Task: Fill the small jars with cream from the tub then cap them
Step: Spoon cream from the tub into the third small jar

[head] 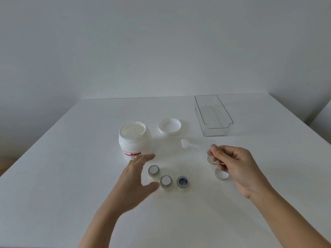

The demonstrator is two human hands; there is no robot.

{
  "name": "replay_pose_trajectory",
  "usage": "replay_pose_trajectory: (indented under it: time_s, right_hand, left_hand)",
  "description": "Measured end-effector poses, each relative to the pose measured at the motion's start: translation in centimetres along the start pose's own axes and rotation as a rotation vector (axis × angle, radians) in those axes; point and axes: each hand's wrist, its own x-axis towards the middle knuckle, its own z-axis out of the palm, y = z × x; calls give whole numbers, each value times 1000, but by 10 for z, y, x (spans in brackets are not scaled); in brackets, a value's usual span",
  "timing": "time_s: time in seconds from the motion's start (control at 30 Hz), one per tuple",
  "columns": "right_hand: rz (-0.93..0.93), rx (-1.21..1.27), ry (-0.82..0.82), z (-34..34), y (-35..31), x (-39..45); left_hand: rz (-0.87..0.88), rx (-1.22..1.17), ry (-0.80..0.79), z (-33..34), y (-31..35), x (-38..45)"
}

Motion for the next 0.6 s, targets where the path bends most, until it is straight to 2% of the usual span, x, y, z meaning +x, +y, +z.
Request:
replay_pose_trajectory:
  time_s: [0.07,0.13,0.27,0.53,0.6]
  right_hand:
    - [15,26,-2,-3,0,0]
    - [19,53,1,-6,0,0]
    - [-33,26,4,-11,-1,-2]
    - [-158,-115,42,-14,-3,-5]
    - [-214,-166,65,-11,-4,-4]
  left_hand:
    - [135,49,-23,8,16,-2]
    - [205,198,-72,22,29,-1]
    - [173,420,-128,43,34,9]
    - [231,441,-16,54,31,13]
    - [264,304,78,50,32,12]
